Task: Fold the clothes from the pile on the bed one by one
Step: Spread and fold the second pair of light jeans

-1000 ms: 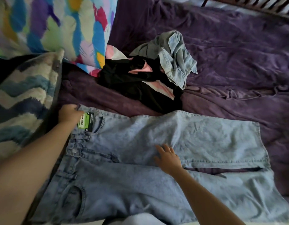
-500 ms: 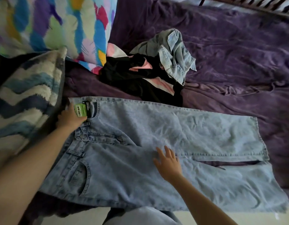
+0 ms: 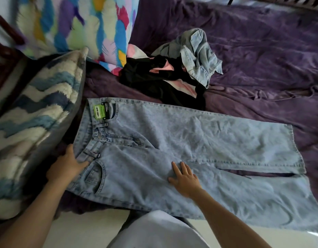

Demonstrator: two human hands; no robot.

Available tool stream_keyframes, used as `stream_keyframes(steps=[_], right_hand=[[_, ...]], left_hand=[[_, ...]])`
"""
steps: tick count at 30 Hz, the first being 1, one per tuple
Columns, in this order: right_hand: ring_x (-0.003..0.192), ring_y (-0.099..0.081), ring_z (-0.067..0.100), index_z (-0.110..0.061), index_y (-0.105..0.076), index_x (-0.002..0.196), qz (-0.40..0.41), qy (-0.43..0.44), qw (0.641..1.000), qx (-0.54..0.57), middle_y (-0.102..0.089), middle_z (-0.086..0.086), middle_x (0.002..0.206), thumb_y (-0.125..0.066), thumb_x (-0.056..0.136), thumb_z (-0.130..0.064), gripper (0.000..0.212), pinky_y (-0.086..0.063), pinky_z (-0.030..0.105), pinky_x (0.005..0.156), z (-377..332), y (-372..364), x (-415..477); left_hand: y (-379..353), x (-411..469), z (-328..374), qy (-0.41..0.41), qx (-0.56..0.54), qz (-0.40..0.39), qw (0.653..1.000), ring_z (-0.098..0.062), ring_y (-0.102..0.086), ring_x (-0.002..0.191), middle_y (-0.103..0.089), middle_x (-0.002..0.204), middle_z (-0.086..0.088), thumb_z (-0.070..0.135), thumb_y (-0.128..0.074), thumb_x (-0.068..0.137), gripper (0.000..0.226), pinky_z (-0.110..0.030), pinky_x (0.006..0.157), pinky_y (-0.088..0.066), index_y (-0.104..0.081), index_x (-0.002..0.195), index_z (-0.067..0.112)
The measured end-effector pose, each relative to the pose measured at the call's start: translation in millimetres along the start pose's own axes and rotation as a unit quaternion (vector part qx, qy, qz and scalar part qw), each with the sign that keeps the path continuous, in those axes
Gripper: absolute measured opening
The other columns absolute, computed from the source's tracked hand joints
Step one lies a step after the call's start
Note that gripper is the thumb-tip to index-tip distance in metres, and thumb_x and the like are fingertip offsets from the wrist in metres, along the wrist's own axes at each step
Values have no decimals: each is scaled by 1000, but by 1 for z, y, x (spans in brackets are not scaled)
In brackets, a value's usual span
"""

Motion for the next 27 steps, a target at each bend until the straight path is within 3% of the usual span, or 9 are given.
stream_keyframes(steps=[4, 9, 11, 13, 15, 19, 21, 23, 27], right_hand=[[146, 9, 27, -32, 7, 149, 53, 34, 997, -37, 12, 9, 158, -26, 96, -57, 68, -7, 42, 117, -3, 5, -12], [145, 11, 31, -29, 3, 150, 91, 96, 985, -112, 15, 14, 157, -28, 96, -55, 68, -4, 46, 117, -9, -8, -42], [143, -19, 36, -26, -29, 147, 134, 117, 972, -151, -15, 24, 154, -51, 85, -60, 74, -27, 48, 111, -13, -10, -58], [119, -57, 30, -27, -67, 118, 167, 133, 962, -172, -57, 17, 130, -75, 56, -67, 74, -53, 44, 85, -11, -18, -70], [107, -65, 26, -26, -73, 106, 170, 147, 955, -194, -66, 11, 118, -80, 41, -69, 78, -57, 42, 73, -8, -30, -76], [105, -65, 29, -24, -72, 109, 161, 148, 956, -194, -60, 16, 124, -82, 32, -70, 91, -57, 45, 72, 2, -50, -79], [107, -64, 28, -25, -69, 112, 158, 159, 950, -217, -48, 17, 134, -85, 32, -66, 91, -56, 46, 75, 3, -59, -82], [108, -64, 28, -25, -69, 112, 152, 184, 942, -237, -57, 15, 128, -90, 27, -57, 93, -55, 49, 76, 5, -69, -83], [115, -59, 30, -37, -60, 121, 137, 144, 951, -237, -40, 12, 142, -93, 30, -40, 98, -52, 52, 82, 15, -71, -79]], left_hand=[[4, 2, -45, -4, -34, 61, 998, -38, -59, 98, -48, 137, -16, 16, -61, 88, 73, -38, 69, -49, -21, 149, 22], [-6, 5, -93, 45, -63, 113, 991, -45, -55, 103, -49, 134, -23, 14, -58, 91, 54, -47, 72, -48, -37, 141, 10], [-11, 0, -92, 49, -82, 129, 987, -46, -55, 99, -54, 126, -26, 11, -53, 93, 44, -49, 73, -49, -43, 135, 5], [-10, -11, -85, 35, -77, 154, 984, -46, -57, 96, -57, 118, -28, 13, -51, 94, 39, -52, 75, -51, -45, 132, 5], [-12, -27, -81, 28, -72, 181, 981, -49, -54, 101, -51, 123, -30, 16, -51, 94, 47, -56, 80, -49, -38, 137, 7], [-21, -64, -75, 28, -110, 245, 963, -51, -45, 113, -39, 133, -33, 19, -60, 89, 66, -58, 88, -41, -26, 144, 6], [-29, -73, -79, 37, -196, 266, 943, -48, -43, 121, -40, 137, -31, 15, -63, 88, 68, -57, 95, -39, -27, 144, 2], [-39, -78, -87, 73, -321, 262, 907, -40, -47, 121, -43, 139, -25, 13, -62, 88, 63, -53, 96, -42, -31, 142, 3], [-52, -85, -88, 121, -554, 219, 794, -29, -57, 98, -53, 129, -20, 5, -58, 89, 48, -41, 81, -49, -41, 134, 7]])
Point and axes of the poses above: each hand's wrist, its own x-axis towards the middle knuckle, its own y-axis out of the back of the hand, z = x × y, the point moved 5 cm from there along x, towards the middle knuckle
